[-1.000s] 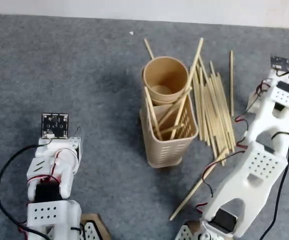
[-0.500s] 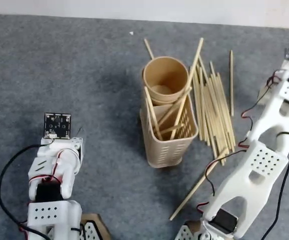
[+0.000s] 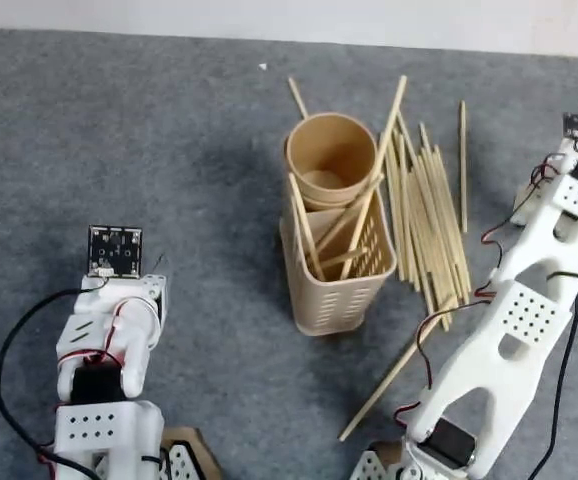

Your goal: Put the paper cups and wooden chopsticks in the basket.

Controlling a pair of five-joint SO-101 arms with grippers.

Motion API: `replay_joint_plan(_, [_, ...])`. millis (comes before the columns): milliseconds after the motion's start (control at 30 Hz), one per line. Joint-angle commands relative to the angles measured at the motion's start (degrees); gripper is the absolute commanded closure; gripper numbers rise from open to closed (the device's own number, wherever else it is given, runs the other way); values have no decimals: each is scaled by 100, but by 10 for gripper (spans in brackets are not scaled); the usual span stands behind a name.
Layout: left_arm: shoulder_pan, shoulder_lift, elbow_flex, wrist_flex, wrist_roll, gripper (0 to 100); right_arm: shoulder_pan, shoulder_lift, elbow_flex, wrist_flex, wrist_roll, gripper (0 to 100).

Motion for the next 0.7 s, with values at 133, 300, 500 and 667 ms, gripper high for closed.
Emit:
replay_joint_plan(133, [75,-57,-31,-105,-44,797,48,13,-119,-154,-26,830])
replay_joint_plan(300, [75,-57,-31,-105,-44,797,57,-207,-110,-136,-26,937])
replay_joint_plan(500, [75,-57,-31,-105,-44,797,-4,4,-110,-136,141,995])
replay_joint_plan(667, [75,-57,-31,-105,-44,797,-4,-163,-409,286,492,994])
